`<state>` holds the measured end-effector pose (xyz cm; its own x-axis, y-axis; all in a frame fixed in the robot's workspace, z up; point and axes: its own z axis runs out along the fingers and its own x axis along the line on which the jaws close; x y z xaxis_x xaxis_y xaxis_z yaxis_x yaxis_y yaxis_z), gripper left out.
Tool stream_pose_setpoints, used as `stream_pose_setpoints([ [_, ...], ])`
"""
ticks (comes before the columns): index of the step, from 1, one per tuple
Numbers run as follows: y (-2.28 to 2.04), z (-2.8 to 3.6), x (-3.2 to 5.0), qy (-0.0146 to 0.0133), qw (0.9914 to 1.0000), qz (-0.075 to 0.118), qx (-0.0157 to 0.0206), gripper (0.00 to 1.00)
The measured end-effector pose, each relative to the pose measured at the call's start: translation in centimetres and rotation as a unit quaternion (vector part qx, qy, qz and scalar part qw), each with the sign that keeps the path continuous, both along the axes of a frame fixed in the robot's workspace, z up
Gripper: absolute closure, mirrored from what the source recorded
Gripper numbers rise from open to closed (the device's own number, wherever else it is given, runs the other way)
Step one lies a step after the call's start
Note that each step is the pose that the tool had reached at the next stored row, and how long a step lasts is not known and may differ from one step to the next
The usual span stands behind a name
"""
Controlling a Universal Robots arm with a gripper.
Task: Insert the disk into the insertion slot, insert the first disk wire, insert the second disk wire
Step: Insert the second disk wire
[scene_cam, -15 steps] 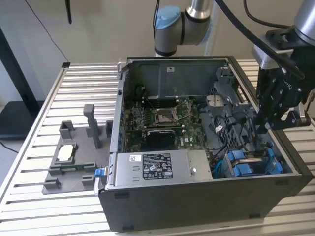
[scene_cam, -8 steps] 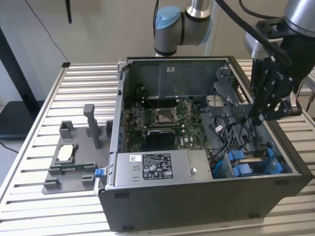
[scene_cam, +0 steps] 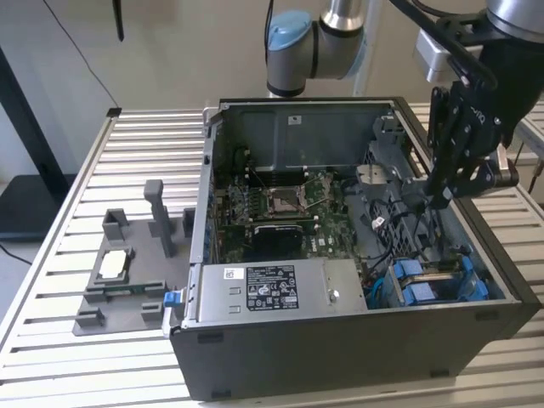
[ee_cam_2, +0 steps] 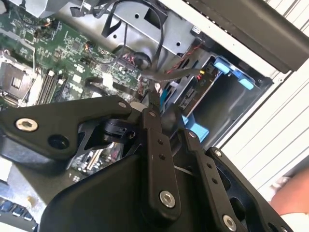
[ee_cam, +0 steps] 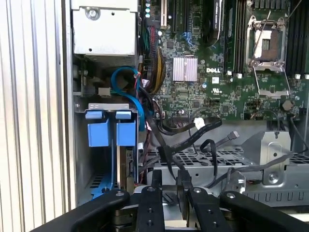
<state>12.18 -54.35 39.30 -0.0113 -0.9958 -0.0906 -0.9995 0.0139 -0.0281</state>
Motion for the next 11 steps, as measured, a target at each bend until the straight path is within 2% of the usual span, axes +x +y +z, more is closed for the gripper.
stream_pose_setpoints([
  [2,0.04,0.09,-0.35,-0.0002,0.99999,0.0,-0.005,0.73],
  [7,0.19,0.1,-1.19,-0.0009,0.99976,0.001,-0.0219,0.73],
  [11,0.38,0.11,-1.87,-0.0011,0.99948,0.002,-0.0323,0.73],
])
